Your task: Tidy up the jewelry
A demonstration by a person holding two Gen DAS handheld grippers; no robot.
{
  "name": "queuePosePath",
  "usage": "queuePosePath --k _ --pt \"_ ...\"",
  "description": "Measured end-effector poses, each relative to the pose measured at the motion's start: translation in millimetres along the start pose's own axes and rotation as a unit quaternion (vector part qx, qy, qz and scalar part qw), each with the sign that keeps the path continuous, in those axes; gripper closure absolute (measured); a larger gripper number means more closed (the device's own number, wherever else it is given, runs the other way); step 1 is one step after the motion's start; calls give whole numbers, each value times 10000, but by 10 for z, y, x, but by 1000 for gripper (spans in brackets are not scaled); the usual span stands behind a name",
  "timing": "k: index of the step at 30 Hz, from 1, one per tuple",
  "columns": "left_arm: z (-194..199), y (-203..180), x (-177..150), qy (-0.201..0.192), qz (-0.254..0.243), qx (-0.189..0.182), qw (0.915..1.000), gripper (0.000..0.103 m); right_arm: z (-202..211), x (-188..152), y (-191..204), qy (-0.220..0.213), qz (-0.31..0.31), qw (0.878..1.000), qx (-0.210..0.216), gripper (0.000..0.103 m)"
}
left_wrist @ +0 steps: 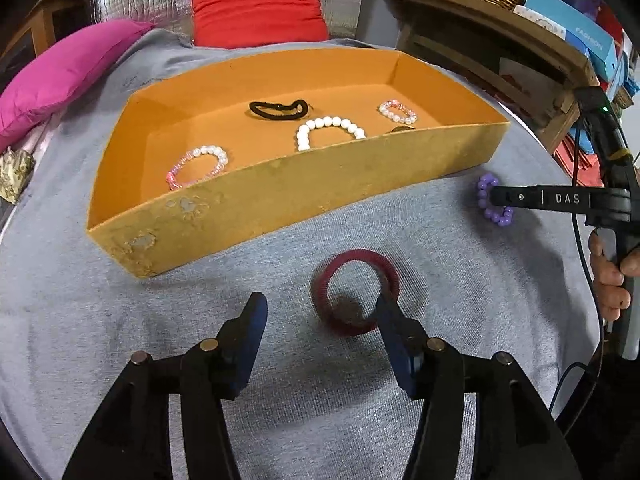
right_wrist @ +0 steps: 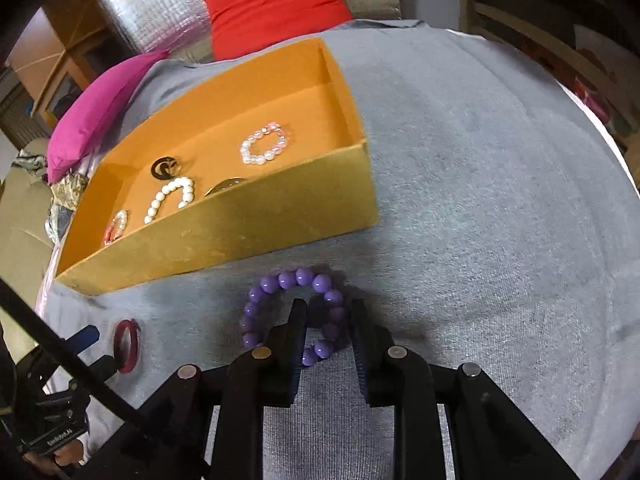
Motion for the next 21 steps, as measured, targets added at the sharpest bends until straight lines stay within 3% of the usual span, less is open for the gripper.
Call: queuePosePath --k 2,5,6,10,21 --pt "-48 2 1 57 38 -68 10000 46 13 -23 37 -60 142 9999 -60 83" --pt "-96 -34 15 62 1 -164 9998 70 27 -49 93 -69 255 9996 16 89" --pt "-115 -52 19 79 -22 -206 9998 83 40 -56 107 -75 285 9996 53 89" --pt "-145 -85 31 54 -84 -214 9997 95 100 -70 143 -105 321 9990 288 90" --pt "-82 -37 64 -99 -83 42 9999 96 103 -74 34 103 183 9992 336 89"
Point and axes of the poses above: each gripper's, at about its wrist camera, not at the fingertips, and z roughly against the way its jaws point, y to its left, x to its top, the point moved 2 cm from there along -z, roughly the way its jaws point, and after that the axes turned 6 degrees about -z, right-handed, at the moved point
